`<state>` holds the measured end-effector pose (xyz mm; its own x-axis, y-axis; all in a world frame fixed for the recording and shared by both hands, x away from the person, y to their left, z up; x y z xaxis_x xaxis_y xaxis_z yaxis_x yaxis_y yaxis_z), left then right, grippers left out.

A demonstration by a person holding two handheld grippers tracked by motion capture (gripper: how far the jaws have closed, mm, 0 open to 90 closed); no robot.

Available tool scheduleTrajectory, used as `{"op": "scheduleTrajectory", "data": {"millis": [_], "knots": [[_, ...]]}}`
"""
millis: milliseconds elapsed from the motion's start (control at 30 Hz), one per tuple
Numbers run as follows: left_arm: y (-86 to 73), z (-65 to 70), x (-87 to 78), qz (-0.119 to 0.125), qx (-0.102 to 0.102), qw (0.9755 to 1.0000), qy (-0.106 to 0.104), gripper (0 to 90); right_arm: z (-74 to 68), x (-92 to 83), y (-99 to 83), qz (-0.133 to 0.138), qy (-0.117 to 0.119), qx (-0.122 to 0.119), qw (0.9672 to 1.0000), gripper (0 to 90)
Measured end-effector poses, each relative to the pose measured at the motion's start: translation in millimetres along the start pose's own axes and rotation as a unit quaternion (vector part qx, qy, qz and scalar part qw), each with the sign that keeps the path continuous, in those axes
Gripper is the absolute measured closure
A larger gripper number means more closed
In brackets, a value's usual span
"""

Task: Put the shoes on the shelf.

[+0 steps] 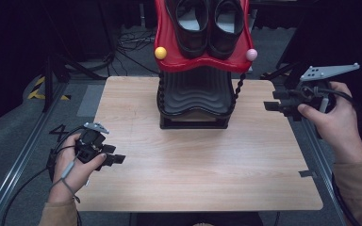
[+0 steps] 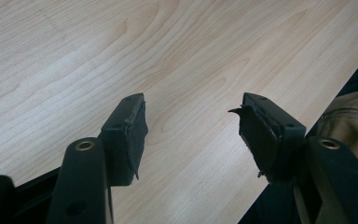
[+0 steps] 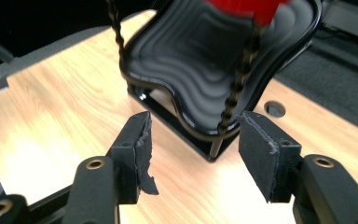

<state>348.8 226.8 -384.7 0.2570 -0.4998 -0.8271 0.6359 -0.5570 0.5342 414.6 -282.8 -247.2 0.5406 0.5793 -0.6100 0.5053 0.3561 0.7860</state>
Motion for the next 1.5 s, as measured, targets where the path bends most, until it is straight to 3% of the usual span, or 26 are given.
{"op": "scheduleTrajectory", "data": {"millis": [100, 233, 467, 600, 767, 833, 900, 967, 1100, 1300, 1433, 1500], "knots": [[-4.3, 2.4, -2.5, 0.001, -0.006, 0.9999, 0.009, 42.2, 5.0, 6.5, -14.7, -0.002, 0.007, -0.002, 1.0000, 43.9], [-7.0, 5.1, -3.5, 0.002, -0.011, 0.9998, 0.014, 42.3, 13.8, 16.3, -36.4, 0.001, 0.025, 0.014, 0.9996, 43.5], [-7.1, 9.2, -0.7, 0.002, -0.009, 0.9997, 0.023, 42.2, 28.4, 34.1, -74.3, -0.004, 0.033, 0.029, 0.9990, 41.0], [-7.1, 8.3, -0.6, 0.015, -0.012, 0.9994, 0.030, 42.3, 38.8, 49.6, -99.5, -0.008, 0.040, 0.045, 0.9982, 41.0], [-7.2, 7.0, 2.6, 0.019, -0.017, 0.9991, 0.034, 42.3, 45.9, 65.0, -122.5, -0.024, 0.039, 0.043, 0.9980, 40.4], [-6.5, 7.0, 5.0, 0.022, -0.019, 0.9988, 0.038, 42.3, 47.5, 70.0, -131.3, -0.017, 0.053, 0.053, 0.9971, 39.9], [-5.7, 6.9, 6.2, 0.023, -0.019, 0.9988, 0.039, 42.3, 51.5, 76.9, -138.1, -0.012, 0.060, 0.067, 0.9959, 39.2], [-5.6, 6.8, 6.9, 0.026, -0.019, 0.9987, 0.041, 42.2, 56.3, 83.8, -145.5, -0.035, 0.049, 0.058, 0.9965, 39.1], [-6.5, 5.1, 10.9, 0.022, -0.022, 0.9987, 0.039, 42.1, 61.7, 96.1, -158.3, -0.052, 0.048, 0.073, 0.9948, 38.9], [-7.8, 1.9, 16.6, 0.018, -0.024, 0.9990, 0.034, 41.9, 63.2, 115.6, -175.9, -0.090, 0.037, 0.073, 0.9925, 37.8], [-8.1, -0.4, 17.2, 0.022, -0.027, 0.9987, 0.037, 41.4, 62.1, 119.3, -178.8, -0.091, 0.036, 0.074, 0.9924, 37.1], [-7.9, -2.5, 16.6, 0.036, -0.035, 0.9969, 0.060, 35.2, 61.1, 118.0, -178.7, -0.078, 0.035, 0.081, 0.9930, 34.5]]}}
Point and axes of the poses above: each handheld gripper's, and its own axes: x roughly forward along the jaws, y roughly out of its top, z roughly to its right, the point moved 4 cm from there along x, roughly forward along the jaws, and after that the axes turned 7 degrees about x, right-handed, at the moved point
